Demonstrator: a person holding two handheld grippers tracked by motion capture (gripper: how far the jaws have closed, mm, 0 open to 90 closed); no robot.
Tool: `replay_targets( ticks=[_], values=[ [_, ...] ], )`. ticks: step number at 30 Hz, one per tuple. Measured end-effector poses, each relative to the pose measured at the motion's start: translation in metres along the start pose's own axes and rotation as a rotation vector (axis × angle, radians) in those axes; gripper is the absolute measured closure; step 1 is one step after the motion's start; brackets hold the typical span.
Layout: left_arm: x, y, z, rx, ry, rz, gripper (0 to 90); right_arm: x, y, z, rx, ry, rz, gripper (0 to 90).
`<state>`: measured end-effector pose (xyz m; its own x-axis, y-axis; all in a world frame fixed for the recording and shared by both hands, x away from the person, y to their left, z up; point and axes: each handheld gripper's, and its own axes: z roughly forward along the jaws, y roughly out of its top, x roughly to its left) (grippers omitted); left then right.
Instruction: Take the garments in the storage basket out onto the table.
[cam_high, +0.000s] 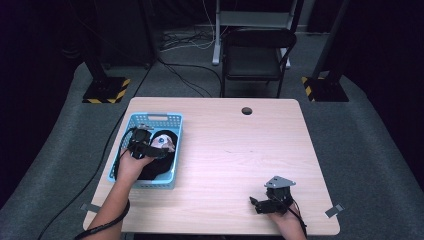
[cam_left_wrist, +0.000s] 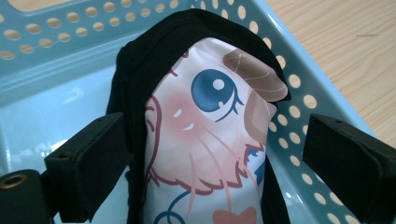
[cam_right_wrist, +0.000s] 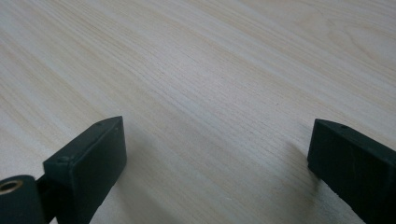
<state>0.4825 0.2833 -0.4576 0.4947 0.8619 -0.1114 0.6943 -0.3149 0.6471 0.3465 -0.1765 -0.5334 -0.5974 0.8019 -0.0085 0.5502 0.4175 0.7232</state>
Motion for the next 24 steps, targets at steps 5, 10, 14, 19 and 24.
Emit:
replay_targets(
  ticks=[5,10,14,19,24],
  values=[
    [0.001,0.0,0.009,0.024,-0.006,-0.011,6.2,0.0,0.0,0.0,0.0,0.0,0.0,3.8],
    [0.003,0.0,0.014,0.043,-0.006,-0.022,5.8,0.0,0.0,0.0,0.0,0.0,0.0,3.8],
    [0.006,0.0,0.018,0.063,0.002,-0.027,6.1,0.0,0.0,0.0,0.0,0.0,0.0,3.8],
    [0.008,-0.002,0.024,0.086,0.005,-0.039,6.4,0.0,0.0,0.0,0.0,0.0,0.0,3.8],
    [0.009,-0.001,0.027,0.1,0.002,-0.039,8.2,0.0,0.0,0.0,0.0,0.0,0.0,3.8]
  ],
)
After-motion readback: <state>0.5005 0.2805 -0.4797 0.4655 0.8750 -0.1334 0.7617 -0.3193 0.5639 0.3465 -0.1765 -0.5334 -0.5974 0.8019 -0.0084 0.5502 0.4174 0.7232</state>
